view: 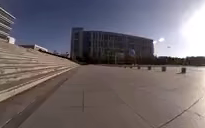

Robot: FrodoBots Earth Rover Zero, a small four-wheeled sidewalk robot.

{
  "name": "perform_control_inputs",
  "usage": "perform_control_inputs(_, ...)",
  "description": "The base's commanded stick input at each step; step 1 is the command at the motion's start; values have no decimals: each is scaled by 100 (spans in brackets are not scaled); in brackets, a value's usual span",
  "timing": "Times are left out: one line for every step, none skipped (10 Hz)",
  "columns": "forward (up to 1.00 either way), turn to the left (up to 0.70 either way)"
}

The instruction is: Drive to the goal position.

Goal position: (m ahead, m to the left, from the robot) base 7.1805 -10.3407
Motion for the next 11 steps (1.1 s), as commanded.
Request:
perform_control_inputs(70, 0)
perform_control_inputs(70, 0)
perform_control_inputs(70, 0)
perform_control_inputs(70, 0)
perform_control_inputs(70, 0)
perform_control_inputs(70, 0)
perform_control_inputs(70, 0)
perform_control_inputs(70, 0)
perform_control_inputs(70, 0)
perform_control_inputs(70, -23)
perform_control_inputs(70, -35)
